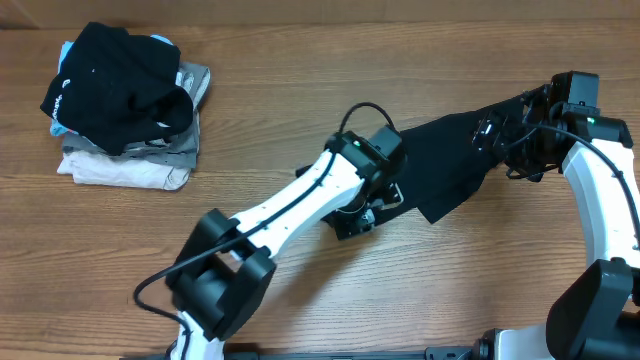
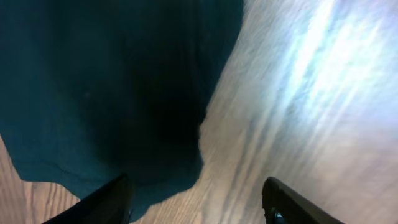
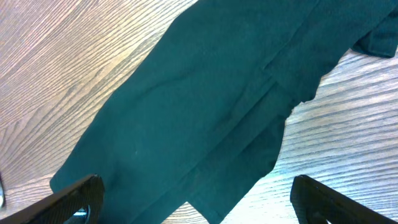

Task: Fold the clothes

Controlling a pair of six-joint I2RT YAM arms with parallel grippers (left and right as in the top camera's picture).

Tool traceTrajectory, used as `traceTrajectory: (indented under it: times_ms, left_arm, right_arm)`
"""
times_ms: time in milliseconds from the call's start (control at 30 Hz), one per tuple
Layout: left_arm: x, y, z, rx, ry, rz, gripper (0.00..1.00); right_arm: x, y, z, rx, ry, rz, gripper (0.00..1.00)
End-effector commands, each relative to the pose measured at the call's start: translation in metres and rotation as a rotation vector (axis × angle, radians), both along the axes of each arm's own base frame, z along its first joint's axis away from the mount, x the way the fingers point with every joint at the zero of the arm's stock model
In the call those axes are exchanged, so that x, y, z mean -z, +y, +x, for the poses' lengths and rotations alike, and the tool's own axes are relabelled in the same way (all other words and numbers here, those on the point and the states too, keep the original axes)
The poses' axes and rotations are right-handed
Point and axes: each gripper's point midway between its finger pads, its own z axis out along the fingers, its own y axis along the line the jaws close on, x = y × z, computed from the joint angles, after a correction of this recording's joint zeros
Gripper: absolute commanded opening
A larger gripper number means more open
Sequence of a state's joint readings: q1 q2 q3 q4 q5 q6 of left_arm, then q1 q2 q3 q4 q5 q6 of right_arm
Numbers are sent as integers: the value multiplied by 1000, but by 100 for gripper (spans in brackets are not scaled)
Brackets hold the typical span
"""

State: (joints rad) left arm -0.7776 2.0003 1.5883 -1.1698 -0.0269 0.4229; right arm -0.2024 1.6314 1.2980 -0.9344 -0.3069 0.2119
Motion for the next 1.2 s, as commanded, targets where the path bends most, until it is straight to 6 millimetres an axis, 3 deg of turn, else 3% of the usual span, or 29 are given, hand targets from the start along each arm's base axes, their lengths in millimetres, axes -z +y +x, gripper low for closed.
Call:
traceTrajectory:
  times_ms: [0, 167, 400, 600, 700, 833, 1167]
  left_arm:
    - [25, 24, 12, -8, -59, 182, 68]
    - [37, 31, 18, -37, -81, 237, 62]
    - [36, 32, 15, -87, -81, 242, 57]
    - [36, 20, 10, -105, -110, 230, 52]
    - [34, 17, 13, -127, -163, 248, 45]
    - [25, 29, 30, -169, -292, 321, 39]
    - [23, 30, 33, -211, -317, 319, 21]
  right_arm:
    - [-16, -2, 4, -3, -53, -20, 100]
    - [-16, -2, 5, -3, -57, -21, 100]
    - [-18, -3, 9, -3, -75, -25, 100]
    - [-19, -3, 11, 0, -85, -25, 100]
    - [-19, -3, 11, 0, -85, -25, 100]
    - [-19, -4, 11, 0, -85, -26, 100]
    - [-19, -4, 11, 0, -85, -26, 100]
